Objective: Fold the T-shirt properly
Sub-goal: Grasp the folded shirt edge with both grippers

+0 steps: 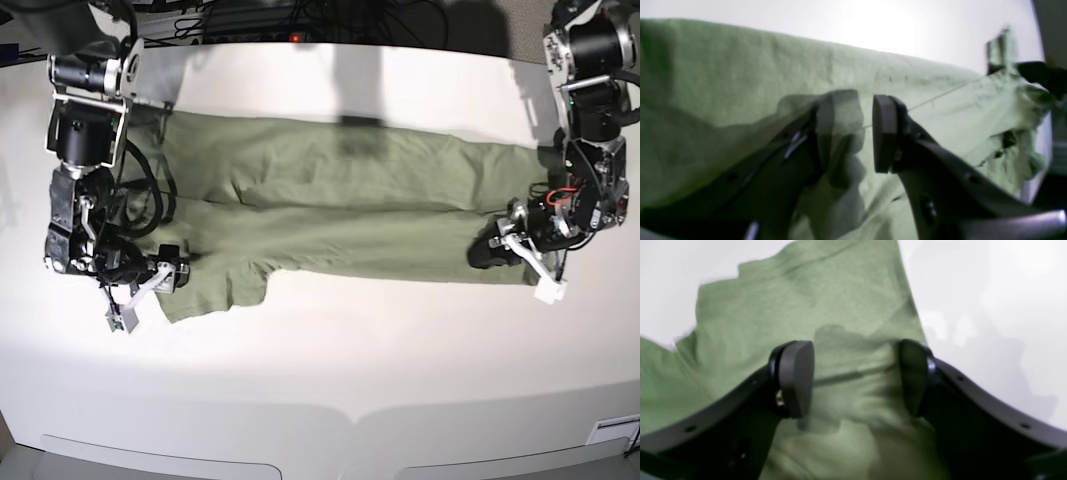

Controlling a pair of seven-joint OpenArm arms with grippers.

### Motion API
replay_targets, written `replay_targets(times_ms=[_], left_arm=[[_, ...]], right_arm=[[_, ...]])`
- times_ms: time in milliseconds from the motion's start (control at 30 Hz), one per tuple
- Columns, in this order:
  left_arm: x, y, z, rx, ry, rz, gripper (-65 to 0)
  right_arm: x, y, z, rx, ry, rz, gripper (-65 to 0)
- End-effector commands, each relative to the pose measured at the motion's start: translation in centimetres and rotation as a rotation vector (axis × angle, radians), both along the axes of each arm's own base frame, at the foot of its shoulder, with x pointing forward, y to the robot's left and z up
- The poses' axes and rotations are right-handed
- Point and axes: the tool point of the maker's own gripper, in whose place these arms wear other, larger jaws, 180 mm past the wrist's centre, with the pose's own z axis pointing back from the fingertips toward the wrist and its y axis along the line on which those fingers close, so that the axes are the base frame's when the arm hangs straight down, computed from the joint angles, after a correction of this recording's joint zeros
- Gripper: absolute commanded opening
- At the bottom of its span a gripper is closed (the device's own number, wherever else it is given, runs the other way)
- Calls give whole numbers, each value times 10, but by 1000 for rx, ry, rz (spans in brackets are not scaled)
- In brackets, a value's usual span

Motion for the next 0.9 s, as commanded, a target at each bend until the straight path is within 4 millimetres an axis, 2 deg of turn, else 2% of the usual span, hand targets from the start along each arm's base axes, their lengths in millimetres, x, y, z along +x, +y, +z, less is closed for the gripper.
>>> replay_targets(times_ms=[0, 100, 200, 300, 400, 667, 867], left_arm=[[-61, 48, -47, 247, 312, -16, -420], [-59, 51, -45, 247, 326, -7, -420], [-58, 42, -42, 184, 326, 7, -420], [-53, 33, -37, 117, 313, 28, -420], [-52, 29, -34, 83, 306, 33, -420], [-55, 28, -35, 83, 325, 22, -420], [-55, 25, -34, 62, 327, 23, -420]], right_arm=[[19, -7, 22, -10, -60, -8, -249], [33, -5, 38, 1, -96, -3, -249], [49, 9, 62, 75, -154, 48, -249], [64, 11, 83, 78, -202, 60, -249], [73, 7, 89, 35, -245, 54, -249], [73, 13, 46, -62, -149, 82, -250], [65, 21, 17, -74, -32, 120, -250]])
